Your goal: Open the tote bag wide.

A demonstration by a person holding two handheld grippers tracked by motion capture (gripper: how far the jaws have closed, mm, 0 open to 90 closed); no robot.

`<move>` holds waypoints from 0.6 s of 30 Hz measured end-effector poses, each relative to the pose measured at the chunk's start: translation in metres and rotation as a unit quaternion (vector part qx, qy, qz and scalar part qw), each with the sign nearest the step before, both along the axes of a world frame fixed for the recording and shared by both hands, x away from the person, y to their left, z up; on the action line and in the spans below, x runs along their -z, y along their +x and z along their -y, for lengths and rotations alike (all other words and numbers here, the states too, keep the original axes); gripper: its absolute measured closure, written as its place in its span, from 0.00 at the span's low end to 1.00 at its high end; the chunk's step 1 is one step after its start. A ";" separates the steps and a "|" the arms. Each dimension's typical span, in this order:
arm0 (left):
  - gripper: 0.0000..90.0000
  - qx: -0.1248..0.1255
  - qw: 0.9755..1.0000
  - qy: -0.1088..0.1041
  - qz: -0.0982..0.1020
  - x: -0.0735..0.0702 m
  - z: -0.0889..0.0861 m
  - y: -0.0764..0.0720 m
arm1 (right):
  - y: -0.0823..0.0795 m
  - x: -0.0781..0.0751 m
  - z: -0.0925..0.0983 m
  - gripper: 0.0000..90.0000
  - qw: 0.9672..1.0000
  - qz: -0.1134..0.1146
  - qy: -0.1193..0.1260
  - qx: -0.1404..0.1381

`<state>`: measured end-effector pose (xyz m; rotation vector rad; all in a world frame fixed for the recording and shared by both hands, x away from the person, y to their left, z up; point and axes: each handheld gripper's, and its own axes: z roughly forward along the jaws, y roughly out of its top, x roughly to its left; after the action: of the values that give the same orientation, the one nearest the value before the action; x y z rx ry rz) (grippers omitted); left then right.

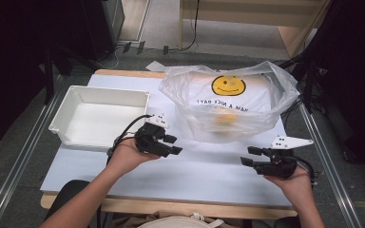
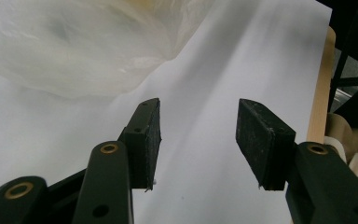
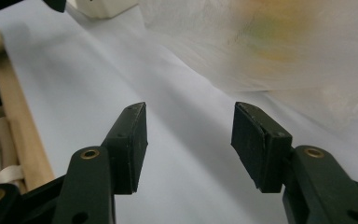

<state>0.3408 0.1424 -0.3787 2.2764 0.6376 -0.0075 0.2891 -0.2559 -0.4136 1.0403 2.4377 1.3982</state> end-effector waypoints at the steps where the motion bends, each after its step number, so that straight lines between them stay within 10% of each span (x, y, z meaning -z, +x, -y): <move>1: 0.57 0.001 1.000 0.002 0.003 -0.002 -0.001 0.000 | 0.000 -0.002 0.004 0.52 1.000 0.001 0.004 -0.007; 18: 0.62 0.002 1.000 -0.016 0.009 -0.048 -0.006 0.014 | 0.018 -0.040 0.068 0.76 0.999 0.014 0.001 -0.039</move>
<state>0.3551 0.1485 -0.3306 2.2454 0.6185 0.0002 0.3071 -0.3239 -0.3739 0.9306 2.4821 1.4296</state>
